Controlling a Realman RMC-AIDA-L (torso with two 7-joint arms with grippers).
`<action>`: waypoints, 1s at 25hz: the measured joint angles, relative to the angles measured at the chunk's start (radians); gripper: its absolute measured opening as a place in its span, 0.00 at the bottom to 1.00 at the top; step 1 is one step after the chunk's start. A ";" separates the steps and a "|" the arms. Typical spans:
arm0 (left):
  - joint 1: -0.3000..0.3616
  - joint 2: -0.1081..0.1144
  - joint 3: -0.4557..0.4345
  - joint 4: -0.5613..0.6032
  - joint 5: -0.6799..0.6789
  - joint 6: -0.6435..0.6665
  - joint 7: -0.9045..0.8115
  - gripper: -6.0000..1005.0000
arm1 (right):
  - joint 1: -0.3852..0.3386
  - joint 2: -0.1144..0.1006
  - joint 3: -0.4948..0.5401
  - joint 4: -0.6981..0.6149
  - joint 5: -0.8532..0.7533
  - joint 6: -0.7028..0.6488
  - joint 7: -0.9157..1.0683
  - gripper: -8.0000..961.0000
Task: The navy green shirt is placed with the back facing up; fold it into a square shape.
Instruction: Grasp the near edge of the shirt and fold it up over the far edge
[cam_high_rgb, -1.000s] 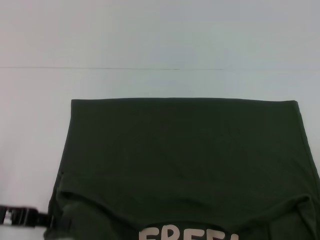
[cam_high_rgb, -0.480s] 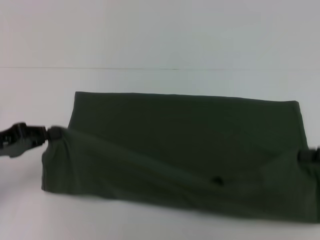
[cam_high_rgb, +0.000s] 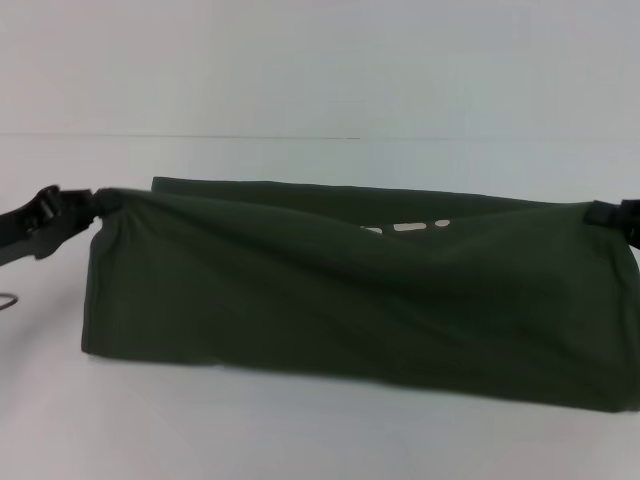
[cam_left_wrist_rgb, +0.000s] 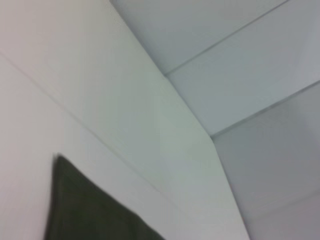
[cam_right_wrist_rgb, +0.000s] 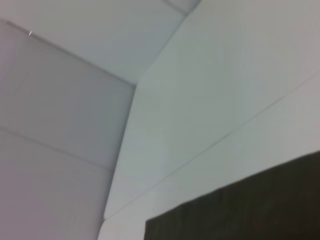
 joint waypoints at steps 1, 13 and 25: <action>-0.012 -0.007 0.000 -0.013 -0.012 -0.038 0.019 0.06 | 0.006 0.011 -0.001 0.001 0.007 0.032 -0.008 0.05; -0.149 -0.106 0.012 -0.042 -0.123 -0.375 0.224 0.06 | 0.055 0.066 0.002 0.025 0.055 0.289 -0.105 0.05; -0.187 -0.139 0.076 -0.079 -0.212 -0.565 0.322 0.06 | 0.046 0.095 0.003 0.045 0.088 0.433 -0.170 0.05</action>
